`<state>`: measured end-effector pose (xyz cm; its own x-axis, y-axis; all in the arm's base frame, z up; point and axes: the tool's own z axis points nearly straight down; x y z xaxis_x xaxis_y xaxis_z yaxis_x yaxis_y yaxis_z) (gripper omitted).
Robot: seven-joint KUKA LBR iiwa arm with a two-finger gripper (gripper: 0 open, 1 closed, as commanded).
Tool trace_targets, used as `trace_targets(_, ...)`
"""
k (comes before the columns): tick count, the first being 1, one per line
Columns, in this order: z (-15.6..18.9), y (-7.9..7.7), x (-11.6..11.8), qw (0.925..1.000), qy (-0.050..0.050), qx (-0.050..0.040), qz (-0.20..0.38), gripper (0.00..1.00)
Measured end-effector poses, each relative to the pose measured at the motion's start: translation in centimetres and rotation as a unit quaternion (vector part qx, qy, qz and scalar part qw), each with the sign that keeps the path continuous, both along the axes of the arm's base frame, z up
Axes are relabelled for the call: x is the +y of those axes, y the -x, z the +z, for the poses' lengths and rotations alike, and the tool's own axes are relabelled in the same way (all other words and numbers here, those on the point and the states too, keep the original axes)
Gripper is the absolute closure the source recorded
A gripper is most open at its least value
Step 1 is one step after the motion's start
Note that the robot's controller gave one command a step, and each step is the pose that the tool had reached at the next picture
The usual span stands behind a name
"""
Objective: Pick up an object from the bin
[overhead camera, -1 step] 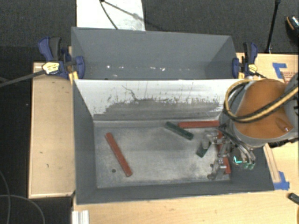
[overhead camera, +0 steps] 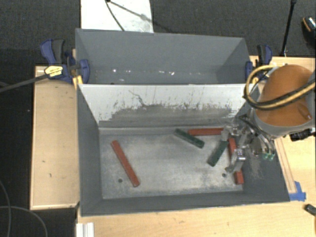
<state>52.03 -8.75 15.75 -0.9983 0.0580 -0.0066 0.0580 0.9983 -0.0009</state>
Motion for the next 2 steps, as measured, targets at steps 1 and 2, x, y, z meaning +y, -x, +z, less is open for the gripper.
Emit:
trace_targets(1,-8.78,-4.85,-3.46,0.9884,0.000,0.0014,0.152,0.00)
trace_targets(2,-8.62,-4.93,-3.40,0.9883,0.000,0.0001,0.153,1.00)
